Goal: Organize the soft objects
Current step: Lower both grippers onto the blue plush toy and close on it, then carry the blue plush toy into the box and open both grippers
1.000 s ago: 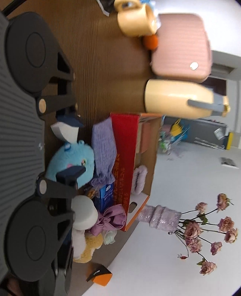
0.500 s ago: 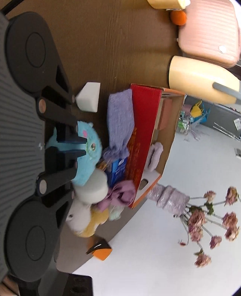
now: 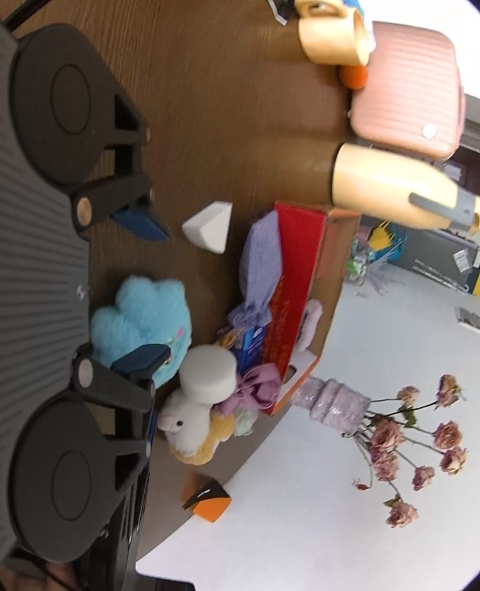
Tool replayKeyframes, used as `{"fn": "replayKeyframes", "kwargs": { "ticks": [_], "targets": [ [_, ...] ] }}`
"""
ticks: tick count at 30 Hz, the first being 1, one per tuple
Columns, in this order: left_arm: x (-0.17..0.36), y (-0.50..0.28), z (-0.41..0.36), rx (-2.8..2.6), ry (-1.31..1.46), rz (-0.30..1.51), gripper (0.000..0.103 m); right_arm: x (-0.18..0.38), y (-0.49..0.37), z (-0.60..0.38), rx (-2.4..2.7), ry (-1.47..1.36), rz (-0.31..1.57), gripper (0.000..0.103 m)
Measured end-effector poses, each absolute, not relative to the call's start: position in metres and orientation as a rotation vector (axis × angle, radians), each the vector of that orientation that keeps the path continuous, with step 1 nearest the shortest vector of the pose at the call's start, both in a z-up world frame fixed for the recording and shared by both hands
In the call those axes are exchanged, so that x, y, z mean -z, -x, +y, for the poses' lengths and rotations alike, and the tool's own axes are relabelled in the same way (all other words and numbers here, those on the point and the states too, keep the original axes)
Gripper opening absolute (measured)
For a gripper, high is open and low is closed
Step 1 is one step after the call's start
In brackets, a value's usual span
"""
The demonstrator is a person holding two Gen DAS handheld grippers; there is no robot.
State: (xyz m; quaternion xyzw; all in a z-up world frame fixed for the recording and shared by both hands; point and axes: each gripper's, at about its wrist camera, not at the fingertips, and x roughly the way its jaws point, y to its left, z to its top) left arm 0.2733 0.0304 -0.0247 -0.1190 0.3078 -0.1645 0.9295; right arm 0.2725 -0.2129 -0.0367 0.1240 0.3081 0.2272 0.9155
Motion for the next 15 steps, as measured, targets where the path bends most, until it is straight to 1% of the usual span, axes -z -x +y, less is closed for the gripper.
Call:
{"fn": "replayKeyframes", "kwargs": {
  "ticks": [3, 4, 5, 6, 8, 9, 10, 15],
  "targets": [
    [0.034, -0.284, 0.022, 0.363, 0.253, 0.673, 0.059, 0.048, -0.28, -0.213, -0.467, -0.315, 0.652, 0.045],
    [0.037, -0.287, 0.021, 0.367, 0.26, 0.687, 0.053, 0.051, -0.28, -0.213, -0.467, -0.343, 0.651, 0.045],
    [0.04, -0.29, 0.021, 0.373, 0.273, 0.699, 0.045, 0.054, -0.281, -0.214, -0.468, -0.364, 0.652, 0.045],
    [0.043, -0.294, 0.022, 0.386, 0.296, 0.716, 0.04, 0.056, -0.283, -0.214, -0.463, -0.381, 0.657, 0.045],
    [0.048, -0.299, 0.026, 0.419, 0.36, 0.744, 0.024, 0.061, -0.288, -0.213, -0.447, -0.416, 0.661, 0.045],
    [0.049, -0.3, 0.025, 0.425, 0.372, 0.756, 0.024, 0.064, -0.291, -0.213, -0.445, -0.437, 0.667, 0.044],
    [0.049, -0.3, 0.024, 0.428, 0.369, 0.761, 0.023, 0.066, -0.293, -0.212, -0.434, -0.448, 0.671, 0.041],
    [0.055, -0.297, 0.025, 0.425, 0.411, 0.772, 0.02, 0.066, -0.297, -0.213, -0.445, -0.443, 0.673, 0.036]
  ]
}}
